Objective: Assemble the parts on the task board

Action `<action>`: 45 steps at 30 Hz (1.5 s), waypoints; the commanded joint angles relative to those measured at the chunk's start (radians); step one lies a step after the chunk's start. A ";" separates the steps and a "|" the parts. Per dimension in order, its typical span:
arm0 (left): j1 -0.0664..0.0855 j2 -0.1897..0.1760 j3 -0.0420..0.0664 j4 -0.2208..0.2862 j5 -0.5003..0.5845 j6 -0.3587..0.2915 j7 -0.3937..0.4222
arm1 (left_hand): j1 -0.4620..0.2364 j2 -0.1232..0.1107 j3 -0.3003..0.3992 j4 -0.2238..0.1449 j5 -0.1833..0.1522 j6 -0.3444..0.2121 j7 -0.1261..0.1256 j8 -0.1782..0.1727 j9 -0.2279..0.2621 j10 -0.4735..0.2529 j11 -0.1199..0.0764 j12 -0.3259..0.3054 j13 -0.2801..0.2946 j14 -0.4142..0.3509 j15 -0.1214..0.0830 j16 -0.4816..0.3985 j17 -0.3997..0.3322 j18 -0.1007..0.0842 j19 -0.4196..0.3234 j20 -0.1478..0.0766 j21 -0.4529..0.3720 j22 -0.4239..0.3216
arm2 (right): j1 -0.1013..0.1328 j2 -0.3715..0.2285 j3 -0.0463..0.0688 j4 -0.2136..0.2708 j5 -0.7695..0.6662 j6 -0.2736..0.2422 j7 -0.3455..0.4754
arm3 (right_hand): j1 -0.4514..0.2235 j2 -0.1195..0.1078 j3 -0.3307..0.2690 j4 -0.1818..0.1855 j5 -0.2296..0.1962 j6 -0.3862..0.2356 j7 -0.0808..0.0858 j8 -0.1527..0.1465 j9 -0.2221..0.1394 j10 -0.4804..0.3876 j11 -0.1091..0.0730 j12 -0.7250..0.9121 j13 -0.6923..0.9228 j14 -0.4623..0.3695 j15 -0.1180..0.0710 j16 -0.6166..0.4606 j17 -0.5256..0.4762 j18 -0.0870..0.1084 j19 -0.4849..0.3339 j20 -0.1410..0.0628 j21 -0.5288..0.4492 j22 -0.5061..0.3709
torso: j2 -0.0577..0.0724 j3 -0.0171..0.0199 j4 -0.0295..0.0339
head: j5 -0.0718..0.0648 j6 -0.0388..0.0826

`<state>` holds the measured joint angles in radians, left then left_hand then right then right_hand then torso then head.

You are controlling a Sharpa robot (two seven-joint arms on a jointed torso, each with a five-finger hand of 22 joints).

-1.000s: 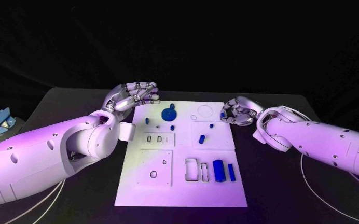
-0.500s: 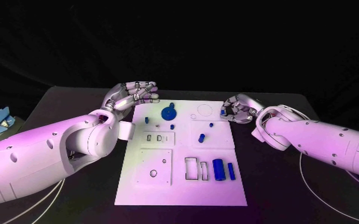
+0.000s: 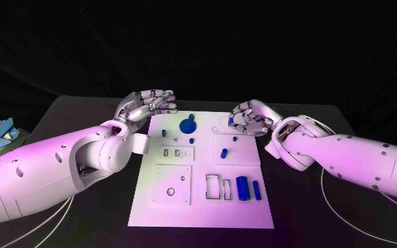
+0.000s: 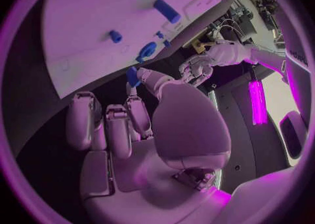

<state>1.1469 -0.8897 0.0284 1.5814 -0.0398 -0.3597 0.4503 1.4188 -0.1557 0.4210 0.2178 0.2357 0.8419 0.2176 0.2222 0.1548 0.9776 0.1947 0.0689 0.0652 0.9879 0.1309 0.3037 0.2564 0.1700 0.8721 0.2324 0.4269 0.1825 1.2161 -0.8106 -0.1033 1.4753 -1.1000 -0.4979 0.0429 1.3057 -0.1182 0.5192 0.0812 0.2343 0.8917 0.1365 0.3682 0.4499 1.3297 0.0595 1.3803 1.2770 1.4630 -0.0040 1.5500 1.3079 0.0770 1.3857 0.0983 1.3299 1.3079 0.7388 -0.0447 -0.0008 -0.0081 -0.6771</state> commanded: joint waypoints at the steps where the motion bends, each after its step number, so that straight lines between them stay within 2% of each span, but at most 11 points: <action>1: 0.000 0.004 0.001 -0.005 0.002 0.015 0.007 | -0.008 0.003 0.004 -0.002 -0.005 -0.001 0.029 -0.005 -0.001 -0.002 -0.003 -0.003 0.001 0.000 0.007 -0.004 0.001 0.011 -0.001 0.003 0.007 0.001 | 0.004 0.030 -0.001 0.043 -0.089 -0.023 -0.091 | -0.001 0.007 0.006 0.001 0.003 0.005 0.000 0.011 0.015 0.008 -0.002 0.004 0.001 0.093 -0.007 0.004 0.197 -0.009 0.007 -0.001 0.006 0.029 | -0.003 -0.0010 0.0004 | 0.012 -0.004; 3: 0.000 0.004 0.000 -0.008 0.002 0.015 0.007 | -0.008 0.003 0.004 -0.002 -0.005 -0.001 0.029 -0.005 -0.001 -0.002 -0.003 -0.003 0.001 0.000 0.007 -0.004 0.001 0.011 -0.001 0.003 0.007 0.001 | 0.005 0.050 -0.001 0.058 -0.107 -0.029 -0.107 | -0.005 0.008 0.007 0.003 0.005 0.006 -0.001 0.013 0.017 0.010 -0.003 0.006 0.003 0.093 -0.007 0.004 0.197 -0.009 0.007 -0.001 0.006 0.030 | -0.002 -0.0002 -0.0004 | 0.018 -0.004; 6: 0.001 0.005 0.000 -0.013 0.002 0.014 0.007 | -0.008 0.003 0.004 -0.002 -0.005 -0.001 0.029 -0.005 -0.001 -0.002 -0.003 -0.003 0.001 0.000 0.007 -0.004 0.001 0.011 -0.001 0.003 0.007 0.001 | 0.006 0.092 -0.005 0.077 -0.145 -0.037 -0.137 | -0.011 0.006 0.007 0.003 0.007 0.007 -0.003 0.018 0.020 0.013 -0.005 0.008 0.006 0.093 -0.008 0.005 0.198 -0.009 0.008 -0.002 0.007 0.031 | -0.002 -0.0004 -0.0002 | 0.019 -0.004; 9: 0.001 0.008 0.000 -0.017 0.002 0.014 0.007 | -0.008 0.003 0.004 -0.002 -0.005 -0.001 0.029 -0.005 -0.001 -0.002 -0.003 -0.003 0.001 0.000 0.007 -0.004 0.001 0.011 -0.001 0.003 0.007 0.001 | 0.005 0.127 -0.010 0.081 -0.183 -0.041 -0.159 | -0.014 0.006 0.007 0.004 0.007 0.008 -0.003 0.020 0.020 0.014 -0.005 0.008 0.007 0.094 -0.009 0.005 0.198 -0.009 0.009 -0.002 0.008 0.032 | 0.000 -0.0012 -0.0002 | 0.026 -0.005; 10: 0.001 0.009 0.000 -0.019 0.002 0.014 0.008 | -0.008 0.003 0.004 -0.002 -0.005 -0.001 0.029 -0.005 -0.001 -0.002 -0.003 -0.003 0.001 0.000 0.007 -0.004 0.001 0.011 -0.001 0.003 0.007 0.001 | 0.004 0.140 -0.012 0.081 -0.205 -0.041 -0.167 | -0.014 0.006 0.007 0.004 0.007 0.008 -0.003 0.020 0.020 0.014 -0.005 0.008 0.007 0.094 -0.009 0.005 0.198 -0.009 0.009 -0.002 0.008 0.032 | 0.000 -0.0025 0.0005 | 0.027 -0.006; 13: 0.001 0.011 0.000 -0.022 0.002 0.012 0.008 | -0.009 0.003 0.004 -0.002 -0.005 -0.001 0.028 -0.005 -0.001 -0.001 -0.003 -0.002 0.001 0.000 0.007 -0.005 0.002 0.011 -0.002 0.003 0.007 0.001 | 0.001 0.171 -0.020 0.073 -0.244 -0.039 -0.186 | -0.021 0.005 0.006 0.006 0.003 0.006 -0.004 0.022 0.022 0.014 -0.006 0.007 0.005 0.094 -0.010 0.005 0.199 -0.010 0.011 -0.003 0.009 0.033 | 0.001 -0.0032 0.0027 | 0.029 -0.009; 17: 0.001 0.011 0.000 -0.026 0.002 0.008 0.009 | -0.009 0.003 0.004 -0.003 -0.005 -0.001 0.028 -0.005 -0.001 -0.001 -0.003 -0.002 0.001 0.000 0.007 -0.005 0.002 0.011 -0.002 0.003 0.007 0.001 | -0.012 0.210 -0.028 0.056 -0.279 -0.028 -0.207 | -0.021 0.005 0.006 0.006 0.003 0.006 -0.004 0.022 0.022 0.014 -0.006 0.007 0.005 0.094 -0.010 0.005 0.199 -0.010 0.011 -0.003 0.009 0.033 | 0.002 -0.0009 -0.0017 | 0.036 -0.009; 22: 0.001 0.013 0.000 -0.028 0.002 0.005 0.012 | -0.009 0.003 0.004 -0.003 -0.005 -0.001 0.028 -0.005 -0.001 -0.001 -0.003 -0.002 0.001 0.000 0.007 -0.005 0.002 0.011 -0.002 0.003 0.007 0.001 | -0.032 0.256 -0.033 0.034 -0.313 -0.009 -0.227 | -0.028 0.002 0.006 0.007 -0.003 0.003 -0.004 0.023 0.022 0.011 -0.006 0.004 0.001 0.094 -0.010 0.005 0.199 -0.009 0.009 -0.004 0.006 0.031 | 0.003 -0.0002 0.0017 | 0.041 -0.016; 30: 0.001 0.016 0.000 -0.027 0.002 0.004 0.014 | -0.009 0.003 0.005 -0.003 -0.005 0.000 0.028 -0.005 -0.001 -0.001 -0.004 -0.002 0.001 -0.001 0.007 -0.006 0.002 0.010 -0.003 0.003 0.007 0.001 | -0.048 0.294 -0.035 0.016 -0.334 0.030 -0.247 | -0.037 -0.002 0.004 0.010 -0.008 -0.002 -0.003 0.023 0.023 0.011 -0.006 0.004 0.002 0.094 -0.010 0.005 0.198 -0.009 0.009 -0.004 0.005 0.031 | 0.001 0.0010 -0.0017 | 0.048 -0.027; 45: 0.001 0.015 0.000 -0.025 0.002 0.005 0.012 | -0.009 0.003 0.005 -0.004 -0.005 0.000 0.027 -0.005 -0.001 0.000 -0.004 -0.002 0.001 -0.002 0.007 -0.007 0.002 0.010 -0.004 0.003 0.007 0.001 | -0.061 0.310 -0.041 -0.003 -0.347 0.074 -0.267 | -0.046 -0.007 0.002 0.013 -0.011 -0.008 -0.001 0.022 0.023 0.010 -0.005 0.003 0.001 0.094 -0.009 0.004 0.197 -0.008 0.007 -0.004 0.003 0.029 | 0.001 0.0006 -0.0001 | 0.051 -0.035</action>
<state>1.1471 -0.8757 0.0281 1.5535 -0.0395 -0.3613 0.4517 1.4188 -0.1556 0.4237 0.2151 0.2357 0.8419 0.2176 0.2222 0.1549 0.9776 0.1948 0.0689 0.0652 0.9879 0.1309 0.3001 0.2569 0.1700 0.8721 0.2324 0.4307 0.1821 1.1566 -0.5018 -0.1436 1.4732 -1.4232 -0.4572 -0.2069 1.2681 -0.1240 0.5188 0.0871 0.2276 0.8886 0.1357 0.3872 0.4498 1.3369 0.0523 1.3840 1.2792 1.4665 -0.0075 1.5510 1.3075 0.0770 1.3893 0.0947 1.3339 1.3073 0.7398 -0.0439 -0.0018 0.0417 -0.7111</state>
